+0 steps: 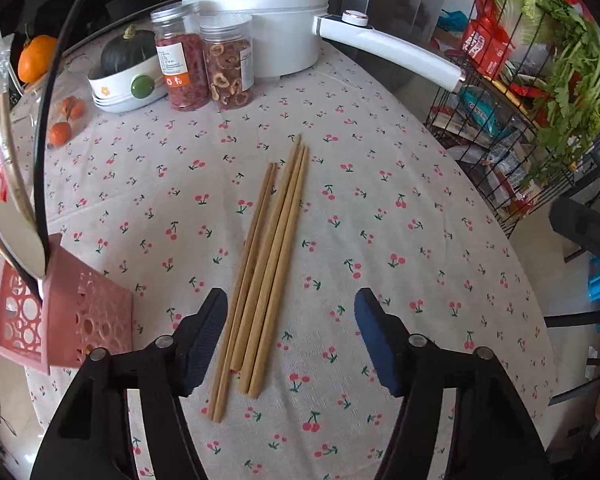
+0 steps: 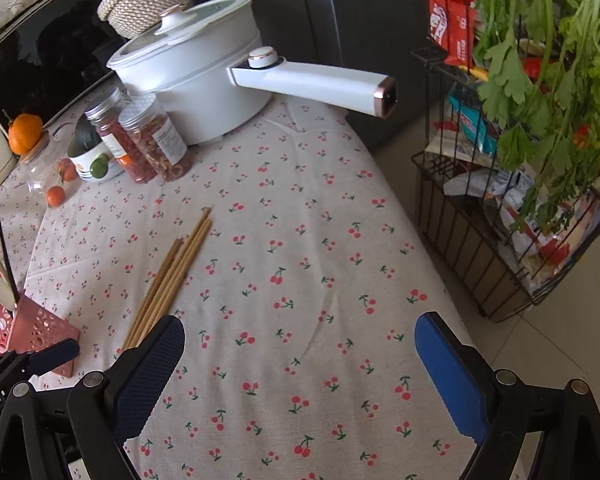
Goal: Organize utensils
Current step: 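Lower the left tool onto the loose wooden chopsticks and close it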
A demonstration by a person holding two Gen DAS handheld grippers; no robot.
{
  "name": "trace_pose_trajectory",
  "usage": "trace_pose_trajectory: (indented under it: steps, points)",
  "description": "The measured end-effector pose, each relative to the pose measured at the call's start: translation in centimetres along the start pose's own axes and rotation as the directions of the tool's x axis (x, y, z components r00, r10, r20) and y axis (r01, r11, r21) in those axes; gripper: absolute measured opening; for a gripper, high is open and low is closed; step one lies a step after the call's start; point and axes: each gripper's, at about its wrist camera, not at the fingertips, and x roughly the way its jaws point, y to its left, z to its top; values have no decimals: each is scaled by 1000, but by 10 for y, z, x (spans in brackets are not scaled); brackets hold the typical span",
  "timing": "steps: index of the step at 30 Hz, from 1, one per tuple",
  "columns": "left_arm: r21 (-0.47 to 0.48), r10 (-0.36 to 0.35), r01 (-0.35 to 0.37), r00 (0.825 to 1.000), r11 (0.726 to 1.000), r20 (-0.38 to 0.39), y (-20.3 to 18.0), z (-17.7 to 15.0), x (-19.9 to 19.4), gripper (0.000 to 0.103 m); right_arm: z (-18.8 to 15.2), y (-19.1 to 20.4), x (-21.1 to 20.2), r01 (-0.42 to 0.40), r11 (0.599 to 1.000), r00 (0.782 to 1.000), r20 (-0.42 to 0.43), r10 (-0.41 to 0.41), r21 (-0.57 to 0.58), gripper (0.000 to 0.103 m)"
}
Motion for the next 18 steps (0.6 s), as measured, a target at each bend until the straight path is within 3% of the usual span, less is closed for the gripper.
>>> trace_pose_trajectory:
  steps: [3, 6, 11, 18]
  points:
    - [-35, 30, -30, 1000, 999, -5, 7, 22, 24, 37, 1, -10, 11, -8, 999, 999, -34, 10, 50, 97]
    - [-75, 30, -32, 999, 997, -32, 17, 43, 48, 24, 3, -12, 20, -12, 998, 998, -66, 16, 60, 97]
    - [-114, 38, -45, 997, 992, -60, 30, 64, 74, 18, 9, -7, 26, -9, 999, 997, -74, 12, 37, 96]
    - [-81, 45, -54, 993, 995, -111, 27, 72, 91, 17, 11, -2, 29, -28, 999, 996, -79, 31, 42, 96]
